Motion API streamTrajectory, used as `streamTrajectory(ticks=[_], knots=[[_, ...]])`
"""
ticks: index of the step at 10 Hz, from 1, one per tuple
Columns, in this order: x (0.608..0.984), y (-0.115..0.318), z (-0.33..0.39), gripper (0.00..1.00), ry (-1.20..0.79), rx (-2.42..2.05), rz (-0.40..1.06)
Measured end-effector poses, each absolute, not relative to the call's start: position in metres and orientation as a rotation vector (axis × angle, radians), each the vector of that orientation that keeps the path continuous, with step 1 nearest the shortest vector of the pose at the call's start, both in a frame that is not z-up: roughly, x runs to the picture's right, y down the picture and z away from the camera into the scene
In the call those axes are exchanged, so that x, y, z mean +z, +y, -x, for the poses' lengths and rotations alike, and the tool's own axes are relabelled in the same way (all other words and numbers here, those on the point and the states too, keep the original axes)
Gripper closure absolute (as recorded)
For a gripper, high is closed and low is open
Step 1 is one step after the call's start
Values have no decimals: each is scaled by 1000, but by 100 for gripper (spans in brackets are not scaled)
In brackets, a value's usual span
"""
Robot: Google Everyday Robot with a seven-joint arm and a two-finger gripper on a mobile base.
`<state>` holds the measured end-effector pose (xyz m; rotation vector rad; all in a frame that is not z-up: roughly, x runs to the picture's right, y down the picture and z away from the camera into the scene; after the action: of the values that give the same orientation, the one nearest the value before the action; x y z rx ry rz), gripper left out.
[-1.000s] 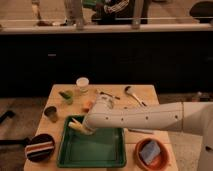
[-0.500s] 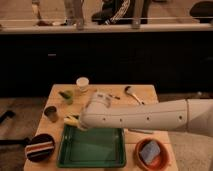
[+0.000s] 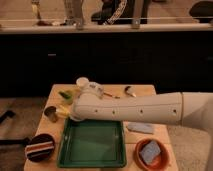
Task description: Place banana in paper cup
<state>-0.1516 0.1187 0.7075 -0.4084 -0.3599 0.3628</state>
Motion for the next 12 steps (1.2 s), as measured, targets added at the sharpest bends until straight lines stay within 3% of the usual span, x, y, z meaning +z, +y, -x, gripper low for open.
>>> streamTrajectory(ticks=[8,12], knots=[[715,111,154,100,-350,356,382],[758,62,157,100,-333,386,320]])
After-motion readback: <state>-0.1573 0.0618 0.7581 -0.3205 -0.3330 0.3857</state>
